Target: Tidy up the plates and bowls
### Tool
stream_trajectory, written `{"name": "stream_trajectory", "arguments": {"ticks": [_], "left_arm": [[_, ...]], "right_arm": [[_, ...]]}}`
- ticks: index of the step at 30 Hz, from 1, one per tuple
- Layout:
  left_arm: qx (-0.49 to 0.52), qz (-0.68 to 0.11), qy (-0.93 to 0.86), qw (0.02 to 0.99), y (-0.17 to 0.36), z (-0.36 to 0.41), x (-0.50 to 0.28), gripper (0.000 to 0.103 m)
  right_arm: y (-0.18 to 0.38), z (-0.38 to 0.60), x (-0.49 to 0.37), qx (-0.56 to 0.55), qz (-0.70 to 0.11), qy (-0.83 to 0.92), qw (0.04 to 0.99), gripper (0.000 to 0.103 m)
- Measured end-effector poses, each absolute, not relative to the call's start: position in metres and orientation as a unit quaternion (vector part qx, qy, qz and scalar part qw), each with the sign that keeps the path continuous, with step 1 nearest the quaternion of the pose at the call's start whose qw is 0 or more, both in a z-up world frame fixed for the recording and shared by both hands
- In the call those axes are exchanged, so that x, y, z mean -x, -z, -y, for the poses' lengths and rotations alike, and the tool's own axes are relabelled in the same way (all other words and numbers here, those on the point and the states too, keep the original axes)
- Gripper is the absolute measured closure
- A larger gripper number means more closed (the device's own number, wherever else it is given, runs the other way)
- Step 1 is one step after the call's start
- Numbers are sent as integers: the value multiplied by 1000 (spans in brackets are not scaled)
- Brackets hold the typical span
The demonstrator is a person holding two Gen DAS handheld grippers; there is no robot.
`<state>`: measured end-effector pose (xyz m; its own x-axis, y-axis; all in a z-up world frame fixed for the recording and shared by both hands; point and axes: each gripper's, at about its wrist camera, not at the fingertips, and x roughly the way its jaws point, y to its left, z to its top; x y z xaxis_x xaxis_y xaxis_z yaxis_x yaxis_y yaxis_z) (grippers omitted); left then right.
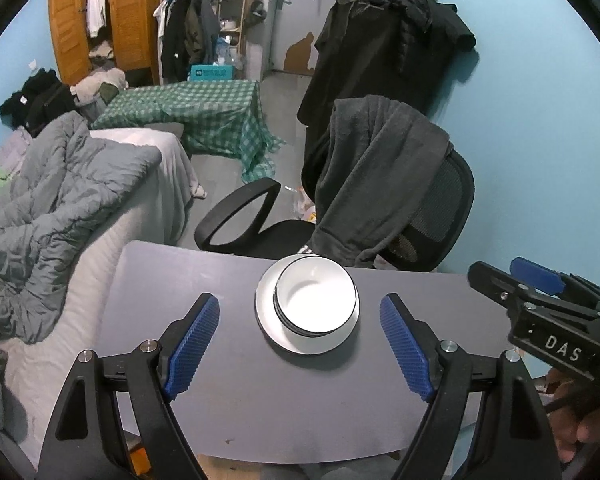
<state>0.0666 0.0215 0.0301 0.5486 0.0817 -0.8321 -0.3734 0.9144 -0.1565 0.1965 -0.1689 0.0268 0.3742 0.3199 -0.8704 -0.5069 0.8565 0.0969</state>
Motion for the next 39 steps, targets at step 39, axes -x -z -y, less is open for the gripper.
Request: {"name": "stream_trajectory", "arguments": {"ticks": [39], "left_arm": [[152, -442, -131, 875, -46, -17, -60, 16]], "right_arm": [[-37, 178, -182, 79, -503, -247, 824, 35]]}}
